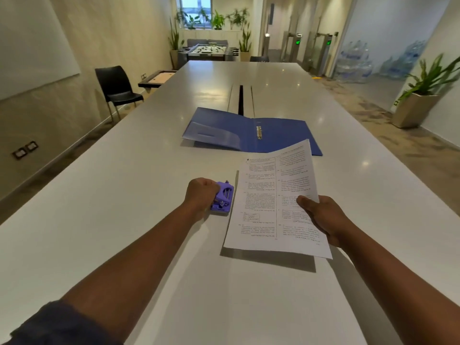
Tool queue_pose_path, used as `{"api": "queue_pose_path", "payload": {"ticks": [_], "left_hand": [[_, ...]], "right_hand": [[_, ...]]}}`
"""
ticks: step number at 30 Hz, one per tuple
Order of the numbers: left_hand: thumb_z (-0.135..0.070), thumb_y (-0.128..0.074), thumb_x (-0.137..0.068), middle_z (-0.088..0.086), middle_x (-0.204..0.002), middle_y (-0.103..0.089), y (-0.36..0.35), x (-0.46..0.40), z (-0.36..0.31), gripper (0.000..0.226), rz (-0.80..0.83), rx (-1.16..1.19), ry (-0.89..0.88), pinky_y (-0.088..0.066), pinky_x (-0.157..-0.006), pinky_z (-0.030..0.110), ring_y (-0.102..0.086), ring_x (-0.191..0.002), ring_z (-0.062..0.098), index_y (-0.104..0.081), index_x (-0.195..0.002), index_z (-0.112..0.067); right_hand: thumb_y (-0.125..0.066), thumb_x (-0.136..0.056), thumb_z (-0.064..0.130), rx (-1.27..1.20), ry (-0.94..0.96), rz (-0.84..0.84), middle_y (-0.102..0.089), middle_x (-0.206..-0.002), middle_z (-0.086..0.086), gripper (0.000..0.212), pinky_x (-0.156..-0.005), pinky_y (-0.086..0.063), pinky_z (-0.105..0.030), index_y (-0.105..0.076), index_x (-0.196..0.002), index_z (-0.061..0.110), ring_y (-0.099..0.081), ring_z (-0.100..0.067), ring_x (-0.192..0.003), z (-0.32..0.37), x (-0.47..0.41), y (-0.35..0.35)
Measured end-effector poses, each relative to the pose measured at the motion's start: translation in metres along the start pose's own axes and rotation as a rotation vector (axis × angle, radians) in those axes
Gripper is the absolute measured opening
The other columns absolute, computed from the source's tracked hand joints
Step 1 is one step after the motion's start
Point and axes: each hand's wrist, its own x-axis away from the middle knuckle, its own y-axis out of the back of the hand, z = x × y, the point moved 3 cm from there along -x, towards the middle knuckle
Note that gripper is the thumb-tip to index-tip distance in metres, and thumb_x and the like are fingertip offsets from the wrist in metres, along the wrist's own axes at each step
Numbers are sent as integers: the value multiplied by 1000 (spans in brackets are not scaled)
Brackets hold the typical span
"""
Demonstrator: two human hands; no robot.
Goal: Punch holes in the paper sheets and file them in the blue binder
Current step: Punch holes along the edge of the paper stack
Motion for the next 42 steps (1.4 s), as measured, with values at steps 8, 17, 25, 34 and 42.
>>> {"api": "queue_pose_path", "payload": {"ticks": [8, 17, 25, 34, 42], "left_hand": [[-7, -65, -90, 11, -76, -68, -39, 8, 10, 12, 39, 17, -28, -50, -50, 23, -61, -50, 12, -66, -79, -8], [-15, -70, -92, 15, -89, -74, -44, 12, 24, 10, 15, 138, -145, -61, -70, 39, -73, -74, 25, -66, -95, -7], [-17, -71, -94, 10, -86, -74, -42, 12, 24, 14, 21, 136, -172, -60, -66, 30, -71, -69, 16, -67, -99, -6], [-19, -71, -94, 6, -86, -72, -44, 11, 25, 18, 21, 132, -192, -54, -57, 19, -69, -62, 9, -66, -104, -4], [-24, -73, -93, 12, -92, -74, -45, 6, 29, 14, 49, 129, -203, -64, -74, 41, -73, -77, 23, -66, -98, -13]], "right_hand": [[-54, -105, 19, 17, -30, -13, -81, -90, -2, 18, -54, -60, -30, -65, -116, 12, -79, -26, -75, -16, -2, 28], [-57, -104, 26, 75, -24, 1, -81, -96, -2, 16, -59, -61, -31, -69, -110, 17, -79, -26, -80, -21, -13, 33], [-58, -103, 27, 102, -5, 26, -81, -99, -3, 15, -66, -63, -39, -68, -110, 19, -79, -30, -83, -19, -21, 26], [-56, -104, 25, 129, 3, 25, -81, -94, -1, 14, -63, -62, -34, -69, -108, 18, -79, -26, -81, -18, -30, 21], [-56, -104, 25, 146, 8, 36, -80, -101, -2, 12, -73, -63, -41, -67, -106, 22, -79, -28, -85, -17, -36, 11]]}}
